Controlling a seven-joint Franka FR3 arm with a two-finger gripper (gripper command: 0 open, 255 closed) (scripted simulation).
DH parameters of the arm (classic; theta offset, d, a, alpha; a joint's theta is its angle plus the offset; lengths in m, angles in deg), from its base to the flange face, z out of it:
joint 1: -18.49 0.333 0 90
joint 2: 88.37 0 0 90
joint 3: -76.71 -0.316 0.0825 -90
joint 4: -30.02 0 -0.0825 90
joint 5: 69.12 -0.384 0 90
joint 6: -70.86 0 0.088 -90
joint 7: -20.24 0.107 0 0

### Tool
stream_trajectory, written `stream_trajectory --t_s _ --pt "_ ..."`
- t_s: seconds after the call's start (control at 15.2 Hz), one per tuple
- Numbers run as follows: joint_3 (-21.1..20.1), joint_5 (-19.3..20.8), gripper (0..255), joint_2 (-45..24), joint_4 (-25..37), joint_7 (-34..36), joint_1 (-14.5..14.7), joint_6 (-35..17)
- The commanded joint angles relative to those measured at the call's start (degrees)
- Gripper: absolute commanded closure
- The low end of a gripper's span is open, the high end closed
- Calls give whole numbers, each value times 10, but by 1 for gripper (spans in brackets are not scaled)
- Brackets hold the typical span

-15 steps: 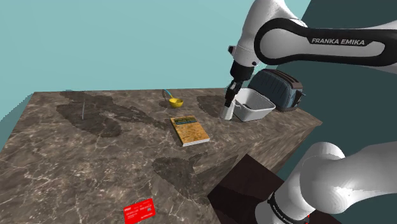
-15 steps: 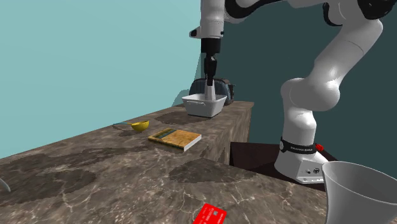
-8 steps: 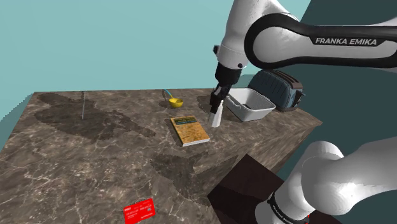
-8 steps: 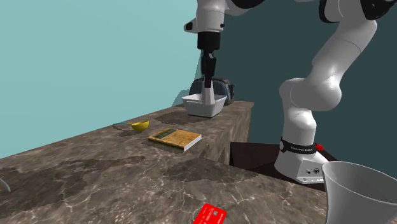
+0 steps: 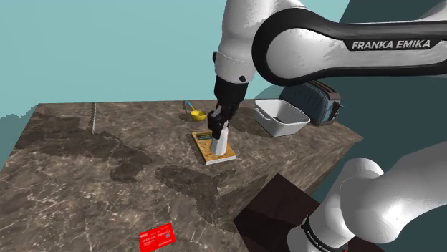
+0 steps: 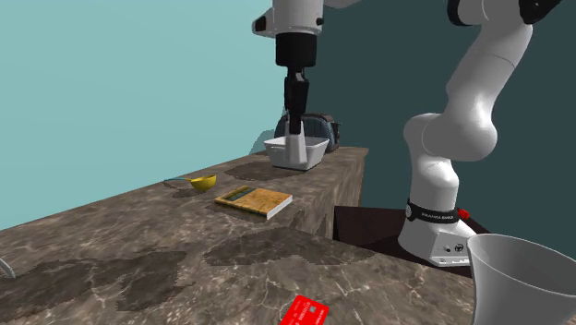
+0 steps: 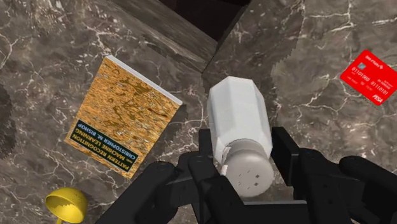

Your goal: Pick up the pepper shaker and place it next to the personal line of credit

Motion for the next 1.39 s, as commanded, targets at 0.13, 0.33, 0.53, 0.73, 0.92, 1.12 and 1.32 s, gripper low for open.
stream_trajectory --t_s 0.13,0.33,0.53,0.73,0.92,1.12,1.32 --pt "-45 -5 255 -46 48 60 13 5" --pt "-78 0 255 -89 91 105 21 8" --pt "-95 6 255 -114 101 130 25 -5" --pt "-97 6 255 -117 81 132 26 -28" --pt "-99 8 255 -121 61 135 26 -51" --pt "-101 9 255 -127 43 139 26 -74" --pt "-103 12 255 -133 26 143 26 -98"
